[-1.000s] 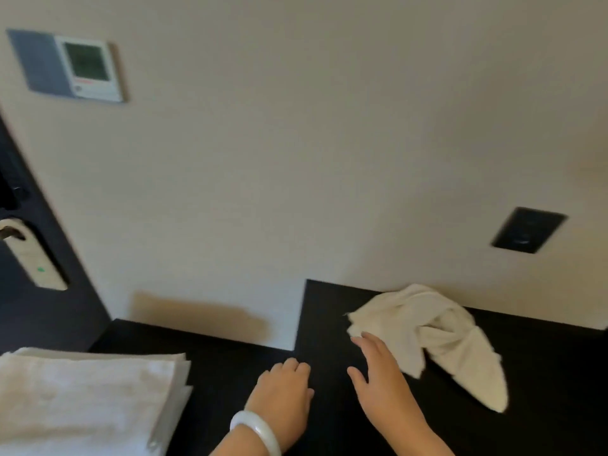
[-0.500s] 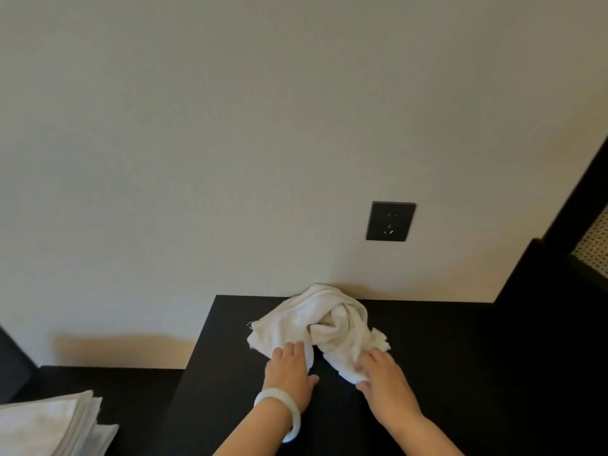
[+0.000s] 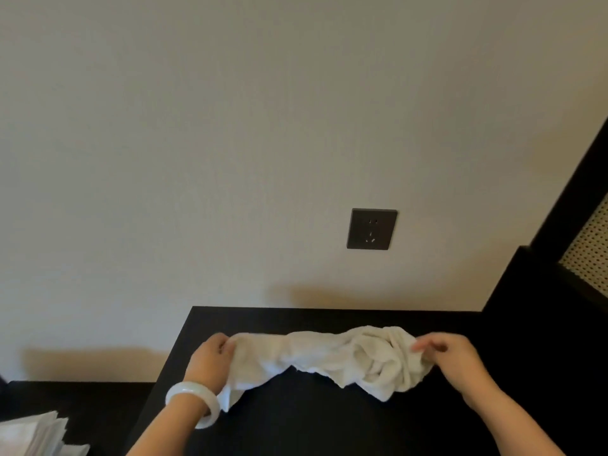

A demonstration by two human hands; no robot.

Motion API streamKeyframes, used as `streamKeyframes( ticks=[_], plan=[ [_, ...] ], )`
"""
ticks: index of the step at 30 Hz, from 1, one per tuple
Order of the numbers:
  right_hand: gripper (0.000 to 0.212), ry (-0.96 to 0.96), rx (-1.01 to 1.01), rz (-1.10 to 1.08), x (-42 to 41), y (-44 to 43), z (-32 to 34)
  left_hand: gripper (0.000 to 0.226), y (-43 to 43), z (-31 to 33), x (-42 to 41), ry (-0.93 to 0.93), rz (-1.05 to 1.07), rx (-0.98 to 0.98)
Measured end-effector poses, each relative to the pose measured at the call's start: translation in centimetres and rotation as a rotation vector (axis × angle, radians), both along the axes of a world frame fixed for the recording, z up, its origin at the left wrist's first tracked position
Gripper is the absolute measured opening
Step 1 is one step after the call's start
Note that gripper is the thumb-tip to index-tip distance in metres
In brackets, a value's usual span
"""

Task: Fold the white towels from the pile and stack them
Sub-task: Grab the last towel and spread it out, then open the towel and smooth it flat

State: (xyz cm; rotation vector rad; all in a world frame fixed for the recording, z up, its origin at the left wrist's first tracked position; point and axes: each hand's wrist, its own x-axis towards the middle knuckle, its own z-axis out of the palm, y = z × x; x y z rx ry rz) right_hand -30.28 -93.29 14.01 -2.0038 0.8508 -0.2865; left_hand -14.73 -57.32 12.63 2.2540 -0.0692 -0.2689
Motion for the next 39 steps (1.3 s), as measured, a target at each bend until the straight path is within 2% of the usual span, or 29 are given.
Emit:
streamKeyframes(
  ticks=[2, 4, 5, 7, 8, 9, 13, 15, 18, 20, 21, 23, 25, 26, 28, 31, 34, 36, 38, 39],
  plan=[
    [0.047, 0.095, 0.017, 0.028, 0.4, 0.7, -1.4, 0.046, -0.5, 0.0, -0.3, 0.133, -0.140, 0.157],
    [0.038, 0.059, 0.056, -0.046, 1.1, 1.3, -2.3, 0.053, -1.5, 0.0, -0.6, 0.071, -0.189, 0.237],
    [0.031, 0.032, 0.069, -0.108, 1.4, 1.8, -2.5, 0.048, -2.0, 0.0, -0.7, -0.024, -0.191, 0.256],
    [0.003, 0.041, 0.077, -0.176, 2.2, 2.5, -2.6, 0.026, -3.4, -0.1, -0.7, -0.167, -0.211, 0.257],
    [0.012, 0.096, 0.071, -0.175, 2.6, 2.7, -2.5, 0.017, -4.2, -0.2, -0.6, -0.183, -0.247, 0.258],
    [0.022, 0.161, 0.072, -0.160, 3.0, 2.9, -2.6, 0.018, -4.9, -0.3, -0.6, -0.168, -0.299, 0.273],
    [0.021, 0.273, 0.118, -0.091, 3.3, 3.1, -1.6, 0.043, -7.3, -1.2, -0.9, -0.136, -0.482, 0.486],
    [0.025, 0.252, 0.117, -0.033, 3.1, 2.4, -1.2, 0.050, -7.8, -1.5, -1.3, -0.204, -0.544, 0.618],
    [0.037, 0.309, 0.035, 0.031, 3.0, 1.4, -0.1, 0.035, -8.0, -1.6, -1.5, -0.372, -0.591, 0.738],
    [0.051, 0.542, -0.079, 0.043, 2.9, 0.8, 0.7, 0.026, -8.0, -1.7, -1.2, -0.357, -0.633, 0.724],
    [0.051, 0.645, -0.105, 0.062, 2.8, 0.7, 1.1, 0.024, -7.9, -1.8, -1.1, -0.298, -0.644, 0.686],
    [0.035, 0.687, -0.104, 0.117, 2.7, 0.5, 1.6, 0.022, -7.7, -1.8, -0.9, -0.181, -0.638, 0.589],
    [0.011, 0.500, -0.061, 0.113, 2.7, 0.3, 2.1, 0.023, -7.5, -1.8, -0.3, -0.096, -0.651, 0.544],
    [0.010, 0.355, -0.049, 0.091, 2.7, 0.1, 2.5, 0.025, -7.5, -1.7, 0.0, -0.057, -0.669, 0.538],
    [0.018, 0.107, -0.046, 0.054, 2.8, 0.0, 3.8, 0.033, -7.6, -1.2, 0.5, -0.011, -0.694, 0.528],
    [0.029, -0.146, -0.061, 0.049, 3.4, 0.0, 6.4, 0.043, -8.6, -0.7, 0.2, -0.014, -0.700, 0.576],
    [0.035, -0.342, -0.136, 0.013, 3.6, -0.1, 9.4, 0.026, -9.1, -0.5, -0.9, -0.031, -0.742, 0.701],
    [0.033, -0.413, -0.238, 0.011, 3.4, -0.6, 10.9, 0.012, -8.4, -0.3, -0.8, -0.045, -0.687, 0.598],
    [0.023, -0.352, -0.331, 0.024, 3.2, -1.2, 11.4, 0.002, -7.1, 0.7, -0.1, -0.134, -0.574, 0.484],
    [0.020, -0.281, -0.369, 0.026, 3.1, -1.5, 11.2, 0.005, -6.5, 1.2, 0.3, -0.175, -0.522, 0.451]
  ],
)
